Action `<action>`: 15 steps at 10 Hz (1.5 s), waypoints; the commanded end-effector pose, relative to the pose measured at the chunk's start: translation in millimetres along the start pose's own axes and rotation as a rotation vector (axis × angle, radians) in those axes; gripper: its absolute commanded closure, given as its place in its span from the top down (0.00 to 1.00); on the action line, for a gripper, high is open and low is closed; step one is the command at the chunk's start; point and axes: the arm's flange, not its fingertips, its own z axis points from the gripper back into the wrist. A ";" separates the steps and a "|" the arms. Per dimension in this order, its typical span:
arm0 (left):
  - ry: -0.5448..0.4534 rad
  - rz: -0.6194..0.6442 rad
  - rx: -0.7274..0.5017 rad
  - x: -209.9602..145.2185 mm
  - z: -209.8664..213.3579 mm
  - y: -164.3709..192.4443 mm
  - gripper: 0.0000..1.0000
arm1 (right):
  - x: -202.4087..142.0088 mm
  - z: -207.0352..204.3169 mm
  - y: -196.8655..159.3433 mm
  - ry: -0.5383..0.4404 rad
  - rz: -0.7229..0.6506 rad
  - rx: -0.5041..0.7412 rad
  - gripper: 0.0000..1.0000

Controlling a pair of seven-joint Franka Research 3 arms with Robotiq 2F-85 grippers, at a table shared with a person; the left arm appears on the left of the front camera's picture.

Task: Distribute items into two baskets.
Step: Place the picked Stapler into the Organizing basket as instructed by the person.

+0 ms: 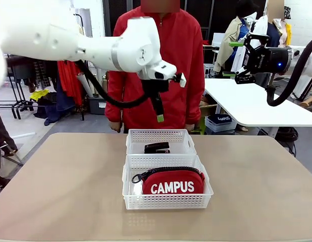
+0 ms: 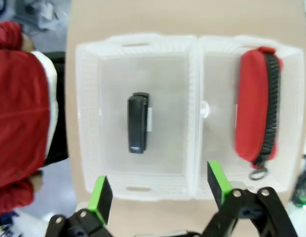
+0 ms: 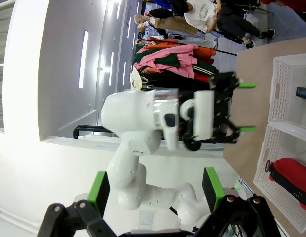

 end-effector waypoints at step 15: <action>-0.483 0.595 -0.075 -115.5 104.3 -32.7 1.00 | -0.4 -0.9 3.1 -0.004 0.007 -0.001 1.00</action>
